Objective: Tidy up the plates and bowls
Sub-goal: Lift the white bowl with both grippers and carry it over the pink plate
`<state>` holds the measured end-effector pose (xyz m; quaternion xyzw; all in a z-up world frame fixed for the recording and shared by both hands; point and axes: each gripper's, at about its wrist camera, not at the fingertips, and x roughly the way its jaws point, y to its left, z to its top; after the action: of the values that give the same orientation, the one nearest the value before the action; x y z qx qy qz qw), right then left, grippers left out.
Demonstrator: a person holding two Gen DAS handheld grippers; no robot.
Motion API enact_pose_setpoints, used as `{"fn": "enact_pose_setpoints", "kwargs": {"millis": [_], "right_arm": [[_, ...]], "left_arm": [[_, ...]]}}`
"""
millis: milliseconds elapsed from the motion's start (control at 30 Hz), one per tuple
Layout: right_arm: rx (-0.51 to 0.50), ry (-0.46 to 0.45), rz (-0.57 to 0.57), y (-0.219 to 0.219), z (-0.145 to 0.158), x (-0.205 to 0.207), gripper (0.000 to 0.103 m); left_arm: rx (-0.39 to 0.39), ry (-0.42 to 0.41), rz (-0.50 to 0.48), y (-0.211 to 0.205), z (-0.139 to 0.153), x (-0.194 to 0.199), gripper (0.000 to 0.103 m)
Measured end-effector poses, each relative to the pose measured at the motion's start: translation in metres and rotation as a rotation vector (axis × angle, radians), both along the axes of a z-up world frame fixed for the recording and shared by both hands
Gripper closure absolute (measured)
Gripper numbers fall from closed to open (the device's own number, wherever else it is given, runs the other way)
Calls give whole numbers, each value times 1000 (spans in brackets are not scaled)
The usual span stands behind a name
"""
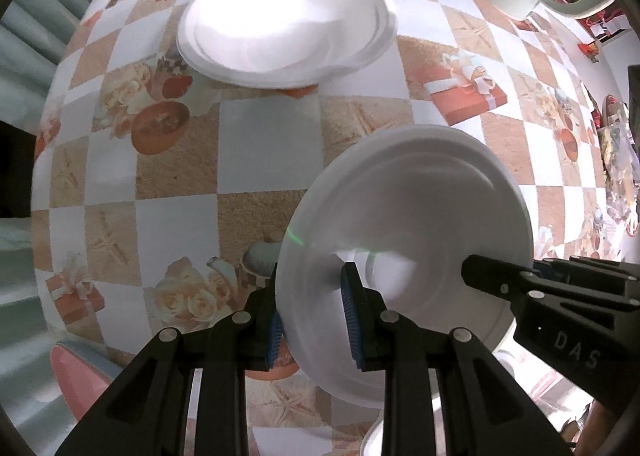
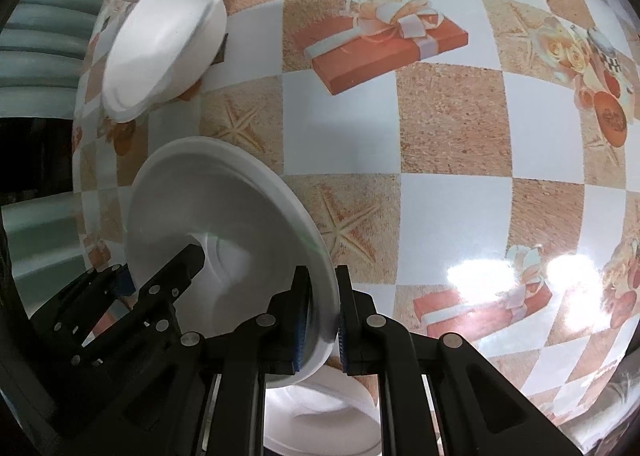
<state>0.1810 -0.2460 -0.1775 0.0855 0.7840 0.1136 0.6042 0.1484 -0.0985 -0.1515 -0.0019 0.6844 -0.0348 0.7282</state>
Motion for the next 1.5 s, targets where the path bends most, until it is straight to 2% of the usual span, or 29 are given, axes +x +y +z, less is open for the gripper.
{"fn": "enact_pose_setpoints", "kwargs": {"millis": [500, 633, 700, 867, 1000, 1300, 1500], "right_arm": [[16, -101, 2, -5, 69, -12, 90], [17, -118, -16, -13, 87, -24, 90], [22, -119, -34, -19, 94, -33, 90], [11, -110, -61, -24, 104, -56, 90], [-2, -102, -71, -29, 109, -76, 90], [-48, -73, -97, -41, 103, -112, 89], [-77, -56, -98, -41, 94, -119, 88]], "left_arm": [[-10, -106, -42, 1, 78, -28, 74], [-44, -132, -66, 1, 92, -38, 81], [-62, -137, -79, 1, 94, -42, 82], [-43, -144, -184, -11, 101, -66, 82], [-50, -124, -230, -18, 100, -83, 82], [-64, -67, -293, -33, 85, -104, 82], [-63, -33, -311, -37, 73, -107, 81]]}}
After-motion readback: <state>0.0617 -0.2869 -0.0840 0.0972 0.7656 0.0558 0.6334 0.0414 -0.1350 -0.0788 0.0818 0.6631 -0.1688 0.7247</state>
